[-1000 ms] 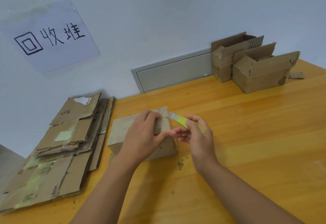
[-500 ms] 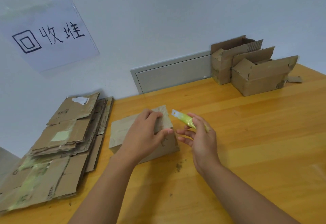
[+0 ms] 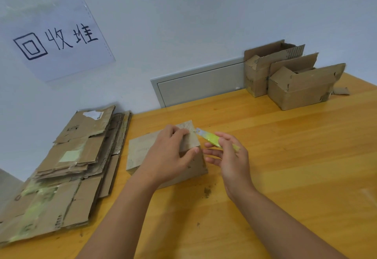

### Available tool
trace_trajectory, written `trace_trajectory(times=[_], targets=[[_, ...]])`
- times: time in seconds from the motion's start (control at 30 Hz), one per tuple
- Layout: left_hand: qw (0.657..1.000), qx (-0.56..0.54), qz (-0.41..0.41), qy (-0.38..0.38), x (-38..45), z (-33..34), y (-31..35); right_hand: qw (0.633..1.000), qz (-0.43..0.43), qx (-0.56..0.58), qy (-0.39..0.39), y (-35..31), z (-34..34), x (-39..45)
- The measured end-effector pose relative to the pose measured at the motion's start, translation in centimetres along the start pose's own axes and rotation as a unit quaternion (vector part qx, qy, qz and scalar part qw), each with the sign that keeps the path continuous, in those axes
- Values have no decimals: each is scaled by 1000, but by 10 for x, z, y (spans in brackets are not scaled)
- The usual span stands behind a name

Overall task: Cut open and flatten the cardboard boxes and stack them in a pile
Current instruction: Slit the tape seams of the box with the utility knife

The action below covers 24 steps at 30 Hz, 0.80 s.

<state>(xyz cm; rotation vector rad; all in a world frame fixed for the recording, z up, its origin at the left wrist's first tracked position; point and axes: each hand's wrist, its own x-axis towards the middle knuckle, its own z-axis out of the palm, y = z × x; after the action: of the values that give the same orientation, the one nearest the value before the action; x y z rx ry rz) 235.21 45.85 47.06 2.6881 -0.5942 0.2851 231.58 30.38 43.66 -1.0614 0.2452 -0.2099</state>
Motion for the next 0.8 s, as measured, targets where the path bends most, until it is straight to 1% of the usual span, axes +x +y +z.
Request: trace_trajectory(times=[0.1, 0.17, 0.4, 0.57, 0.8], targets=[[1000, -7, 3, -29, 1, -3, -3, 1000, -5, -11, -4, 0, 0, 0], [999, -10, 7, -34, 2, -4, -5, 1000, -7, -12, -4, 0, 0, 0], [999, -16, 10, -35, 2, -5, -4, 1000, -6, -18, -2, 0, 0, 0], [999, -11, 9, -33, 2, -6, -3, 999, -20, -49, -4, -2, 1, 0], [1000, -13, 3, -25, 3, -5, -3, 997, -15, -76, 0, -9, 0, -6]])
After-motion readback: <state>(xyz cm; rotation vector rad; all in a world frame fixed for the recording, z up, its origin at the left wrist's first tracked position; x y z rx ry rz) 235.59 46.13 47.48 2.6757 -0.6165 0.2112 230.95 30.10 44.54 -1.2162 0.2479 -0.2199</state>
